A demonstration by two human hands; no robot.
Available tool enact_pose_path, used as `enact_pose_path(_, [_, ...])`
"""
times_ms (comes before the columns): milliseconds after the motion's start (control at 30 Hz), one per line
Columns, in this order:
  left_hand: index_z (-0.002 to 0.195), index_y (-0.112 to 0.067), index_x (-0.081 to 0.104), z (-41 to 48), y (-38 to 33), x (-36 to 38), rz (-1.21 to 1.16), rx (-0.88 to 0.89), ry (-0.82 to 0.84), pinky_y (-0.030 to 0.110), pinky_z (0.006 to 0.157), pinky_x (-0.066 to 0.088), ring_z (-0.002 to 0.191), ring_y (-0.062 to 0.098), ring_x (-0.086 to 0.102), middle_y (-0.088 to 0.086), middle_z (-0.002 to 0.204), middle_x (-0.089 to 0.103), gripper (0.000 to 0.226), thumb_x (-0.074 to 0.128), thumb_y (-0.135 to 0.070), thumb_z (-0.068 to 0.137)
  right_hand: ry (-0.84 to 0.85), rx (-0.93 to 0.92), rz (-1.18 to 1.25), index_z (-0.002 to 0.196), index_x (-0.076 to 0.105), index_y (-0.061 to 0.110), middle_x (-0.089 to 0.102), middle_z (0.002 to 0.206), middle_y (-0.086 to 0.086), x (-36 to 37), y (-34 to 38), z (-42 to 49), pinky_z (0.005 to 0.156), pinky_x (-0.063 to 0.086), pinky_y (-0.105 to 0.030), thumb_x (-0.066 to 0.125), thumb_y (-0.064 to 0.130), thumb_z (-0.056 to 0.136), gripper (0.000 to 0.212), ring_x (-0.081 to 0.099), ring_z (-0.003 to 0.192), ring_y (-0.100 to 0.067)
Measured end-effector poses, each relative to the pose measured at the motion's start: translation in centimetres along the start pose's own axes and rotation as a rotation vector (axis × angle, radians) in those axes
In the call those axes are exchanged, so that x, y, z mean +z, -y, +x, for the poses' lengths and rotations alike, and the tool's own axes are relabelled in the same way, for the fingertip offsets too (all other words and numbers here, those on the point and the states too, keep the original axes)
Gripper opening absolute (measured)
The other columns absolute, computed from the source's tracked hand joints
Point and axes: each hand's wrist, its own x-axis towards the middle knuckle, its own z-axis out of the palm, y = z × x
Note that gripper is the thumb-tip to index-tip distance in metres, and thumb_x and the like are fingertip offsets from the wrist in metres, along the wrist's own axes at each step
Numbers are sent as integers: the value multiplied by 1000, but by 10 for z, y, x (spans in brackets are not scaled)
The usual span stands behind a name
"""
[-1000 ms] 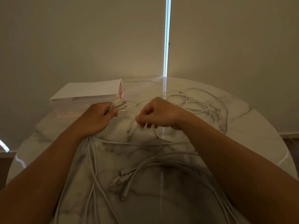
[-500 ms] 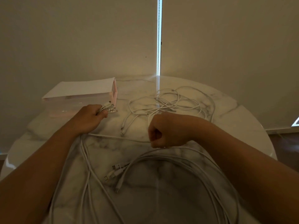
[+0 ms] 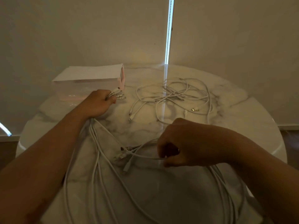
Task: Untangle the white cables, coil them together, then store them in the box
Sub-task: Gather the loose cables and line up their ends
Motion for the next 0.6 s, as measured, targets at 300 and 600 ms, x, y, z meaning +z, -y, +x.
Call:
enact_pose_path(300, [87,-4,64,-4,-6,7,44,0,74,32,65,34,78,29,55,14,83,61,27,51,-24,99,-114,-121,-52,79,62,24,53,76,11,28,41,-11,66,45,-26,61,32,89,13,43,69,-5])
enact_pose_path(600, [72,-10,52,-4,-5,10,70,6,105,32,63,32,75,28,52,8,72,53,31,51,-25,99,-11,28,-97,84,50,26,50,90,9,28,32,-39,67,43,-29,50,33,92,11,48,83,-11])
